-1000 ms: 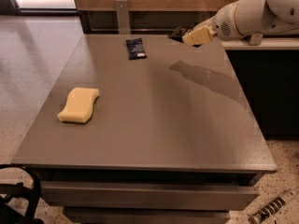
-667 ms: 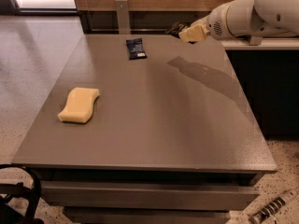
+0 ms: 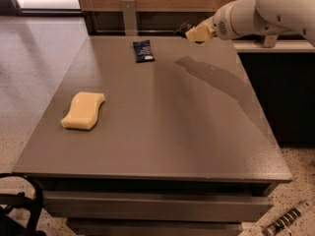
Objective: Move rxbar chocolate near rxbar blueberry
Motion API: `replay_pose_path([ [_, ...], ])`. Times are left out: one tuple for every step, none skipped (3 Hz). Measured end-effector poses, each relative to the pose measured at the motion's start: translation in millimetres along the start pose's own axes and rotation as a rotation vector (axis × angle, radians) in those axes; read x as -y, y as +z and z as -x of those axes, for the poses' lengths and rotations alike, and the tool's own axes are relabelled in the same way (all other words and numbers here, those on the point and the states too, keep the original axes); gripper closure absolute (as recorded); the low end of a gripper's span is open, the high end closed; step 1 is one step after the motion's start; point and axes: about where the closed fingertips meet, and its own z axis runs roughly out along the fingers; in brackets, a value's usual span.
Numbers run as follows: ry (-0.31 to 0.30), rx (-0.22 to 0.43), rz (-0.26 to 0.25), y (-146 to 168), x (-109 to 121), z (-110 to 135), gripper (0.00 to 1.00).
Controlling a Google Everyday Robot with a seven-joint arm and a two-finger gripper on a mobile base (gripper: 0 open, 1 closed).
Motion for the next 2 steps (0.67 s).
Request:
replay_pose_path([
  [0.03,-0.043,-0.103,33.8,16.9,0.3,1.0],
  [0.074,-0.066,-0.173,62.5,26.5,-0.4,1.0],
])
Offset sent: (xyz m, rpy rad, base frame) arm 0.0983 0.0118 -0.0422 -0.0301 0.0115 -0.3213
